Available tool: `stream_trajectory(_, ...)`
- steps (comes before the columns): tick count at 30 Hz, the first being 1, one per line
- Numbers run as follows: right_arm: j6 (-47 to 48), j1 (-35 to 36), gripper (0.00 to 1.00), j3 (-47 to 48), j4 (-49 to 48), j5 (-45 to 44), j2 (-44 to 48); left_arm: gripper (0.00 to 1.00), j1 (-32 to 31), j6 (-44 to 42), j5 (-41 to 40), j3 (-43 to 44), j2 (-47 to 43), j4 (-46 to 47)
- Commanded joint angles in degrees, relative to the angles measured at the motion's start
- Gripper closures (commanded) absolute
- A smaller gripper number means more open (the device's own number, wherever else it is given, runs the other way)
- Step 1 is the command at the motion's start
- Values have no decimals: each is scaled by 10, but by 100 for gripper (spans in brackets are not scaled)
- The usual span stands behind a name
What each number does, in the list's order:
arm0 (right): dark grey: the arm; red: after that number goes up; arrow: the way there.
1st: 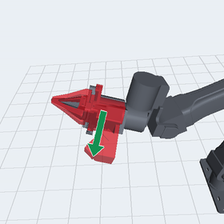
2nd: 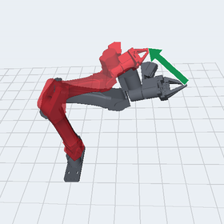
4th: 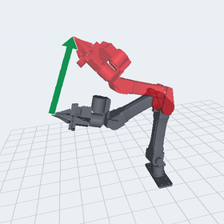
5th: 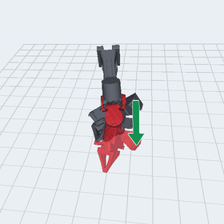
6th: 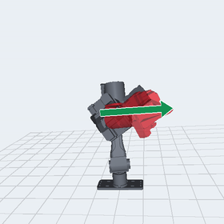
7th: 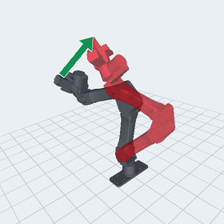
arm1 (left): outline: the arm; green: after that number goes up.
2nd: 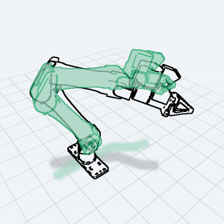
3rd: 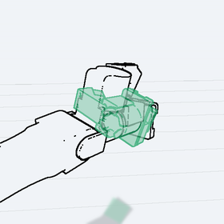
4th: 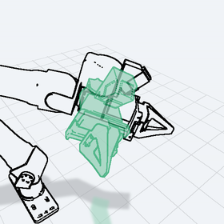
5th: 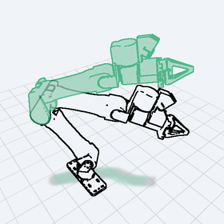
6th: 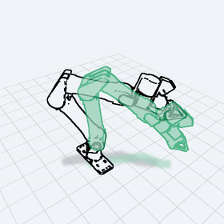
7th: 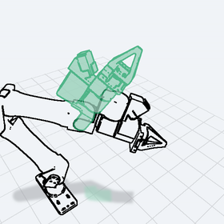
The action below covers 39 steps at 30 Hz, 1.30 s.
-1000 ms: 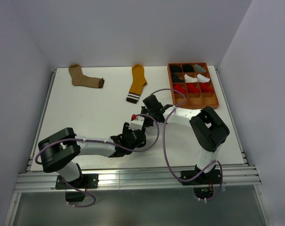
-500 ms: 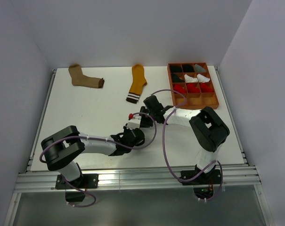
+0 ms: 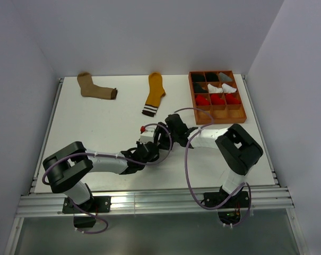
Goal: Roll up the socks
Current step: Pick up the sock at the center of the board.
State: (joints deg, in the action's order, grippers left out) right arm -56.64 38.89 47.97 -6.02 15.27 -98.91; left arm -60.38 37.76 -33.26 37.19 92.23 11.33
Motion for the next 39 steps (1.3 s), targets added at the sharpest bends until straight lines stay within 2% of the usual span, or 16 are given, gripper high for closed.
stream_trajectory(1, -17, 21, 30, -1, -31, 10, -8, 78, 6, 18, 43, -6, 12, -33)
stream_trajectory(9, -14, 29, 36, 19, -31, 1, -54, 76, 7, 9, 59, -20, -4, -10)
stream_trajectory(15, 15, 29, 50, 56, 14, 1, -99, 73, 7, -5, 81, -33, -11, 18)
stream_trajectory(18, 30, 29, 71, 62, 21, 12, -109, 71, 8, -8, 86, -40, -20, 30)
stream_trajectory(19, 33, 29, 85, 63, 25, 13, -109, 70, 8, -8, 88, -41, -26, 30)
stream_trajectory(22, 55, 27, 100, 72, 43, 3, -102, 64, 14, -4, 99, -39, -43, 20)
stream_trajectory(27, 91, 6, 100, 77, 69, 7, -60, 38, 27, 12, 113, -23, -116, -21)
stream_trajectory(33, 145, -59, 100, 87, 130, -9, 27, 18, 80, 25, 143, 2, -235, -111)
stream_trajectory(35, 165, -78, 100, 98, 161, -16, 58, 5, 109, 28, 154, 11, -263, -157)
stream_trajectory(39, 198, -135, 100, 124, 215, -25, 101, 2, 175, 22, 182, 65, -326, -241)
